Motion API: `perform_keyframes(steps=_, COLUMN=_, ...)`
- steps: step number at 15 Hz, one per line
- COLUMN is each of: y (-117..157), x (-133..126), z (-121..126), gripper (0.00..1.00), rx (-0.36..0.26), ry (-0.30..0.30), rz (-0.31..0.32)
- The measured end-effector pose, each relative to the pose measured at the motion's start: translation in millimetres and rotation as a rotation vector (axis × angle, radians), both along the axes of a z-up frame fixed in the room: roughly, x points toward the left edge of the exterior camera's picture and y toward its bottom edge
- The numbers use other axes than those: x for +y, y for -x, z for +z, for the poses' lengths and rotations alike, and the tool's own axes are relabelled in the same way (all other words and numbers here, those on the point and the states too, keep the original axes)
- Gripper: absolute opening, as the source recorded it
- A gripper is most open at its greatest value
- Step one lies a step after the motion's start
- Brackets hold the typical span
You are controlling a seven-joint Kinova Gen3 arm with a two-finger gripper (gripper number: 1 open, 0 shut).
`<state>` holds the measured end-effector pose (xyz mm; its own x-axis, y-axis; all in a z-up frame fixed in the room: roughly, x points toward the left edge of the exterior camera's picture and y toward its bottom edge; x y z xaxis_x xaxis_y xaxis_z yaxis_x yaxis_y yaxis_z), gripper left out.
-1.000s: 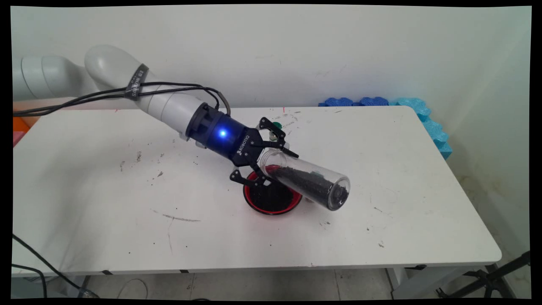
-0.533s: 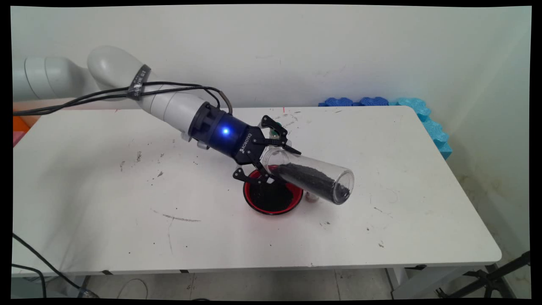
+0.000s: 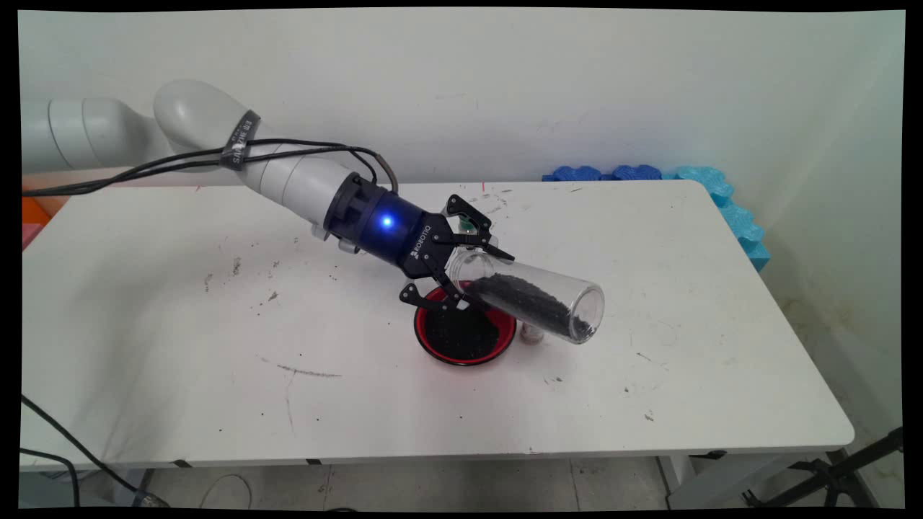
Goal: Pour the black seasoning powder in the red bowl
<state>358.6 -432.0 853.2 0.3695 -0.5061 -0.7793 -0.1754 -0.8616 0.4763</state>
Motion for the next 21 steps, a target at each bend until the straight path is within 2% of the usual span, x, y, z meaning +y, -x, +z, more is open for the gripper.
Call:
perform_keyframes(steps=9, y=-4, x=-6, z=-6, gripper=0.0, rx=-0.048, ry=0.112, rz=-0.072)
perform_keyframes(steps=13, y=-4, x=-10, z=-7, gripper=0.0, rx=-0.065, ry=0.182, rz=-0.116)
perform_keyframes(steps=17, y=-5, x=-13, z=-6, gripper=0.0, rx=-0.084, ry=0.286, rz=-0.184)
perform_keyframes(steps=21, y=-5, x=-17, z=-3, gripper=0.0, rx=-0.1, ry=0.435, rz=-0.28)
